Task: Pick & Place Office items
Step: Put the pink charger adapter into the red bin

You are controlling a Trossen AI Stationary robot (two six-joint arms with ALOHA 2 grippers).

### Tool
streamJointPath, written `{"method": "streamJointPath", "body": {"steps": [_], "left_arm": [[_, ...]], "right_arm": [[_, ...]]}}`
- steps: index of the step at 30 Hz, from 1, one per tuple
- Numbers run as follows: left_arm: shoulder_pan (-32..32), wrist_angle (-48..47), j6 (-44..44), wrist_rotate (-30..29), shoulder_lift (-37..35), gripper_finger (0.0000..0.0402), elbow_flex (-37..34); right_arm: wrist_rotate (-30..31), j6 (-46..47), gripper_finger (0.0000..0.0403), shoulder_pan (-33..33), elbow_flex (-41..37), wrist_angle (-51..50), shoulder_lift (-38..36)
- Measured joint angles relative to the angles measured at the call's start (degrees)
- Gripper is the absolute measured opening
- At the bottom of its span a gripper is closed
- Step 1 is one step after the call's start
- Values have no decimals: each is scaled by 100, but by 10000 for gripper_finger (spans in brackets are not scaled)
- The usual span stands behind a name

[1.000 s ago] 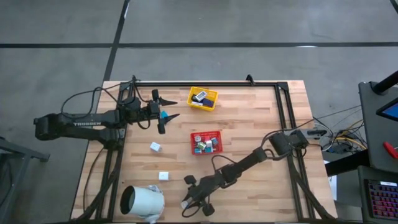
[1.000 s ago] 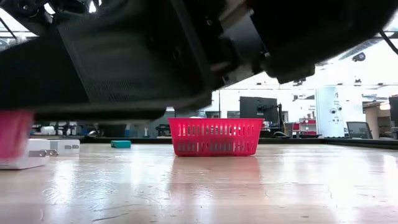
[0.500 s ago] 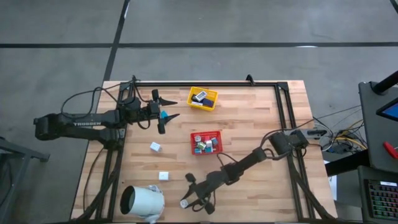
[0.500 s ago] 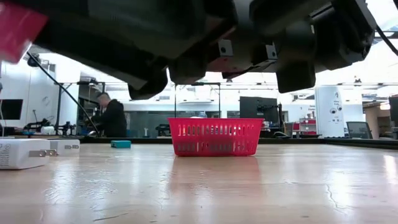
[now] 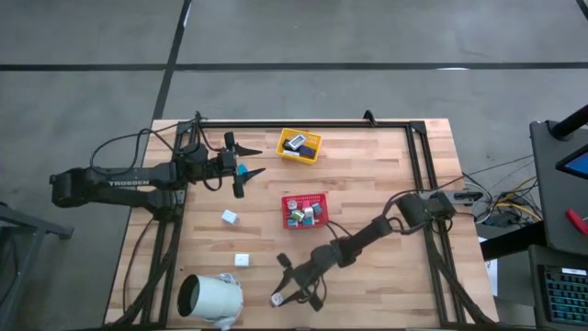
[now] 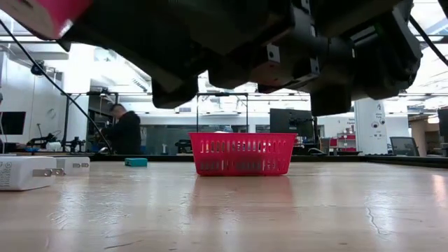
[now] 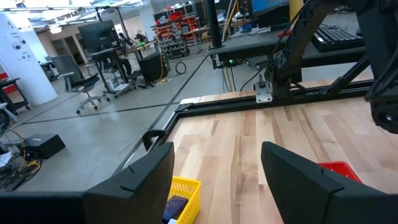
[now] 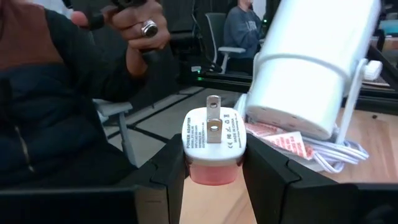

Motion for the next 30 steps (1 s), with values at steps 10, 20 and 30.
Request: {"method": "streamJointPath", "body": {"steps": [10,20,30], "left_arm": [[0,-2,0,0,0,245,0],[-2,-2,1,-2,2,245,0],[-2,-4,2,-2,2,245,0]], "right_arm": [[693,152,121,-113,-311,141,-69],[1927,95,121,-199,-751,154,-466],[3029,-97,121,-219,-1432,131,-1089]]}}
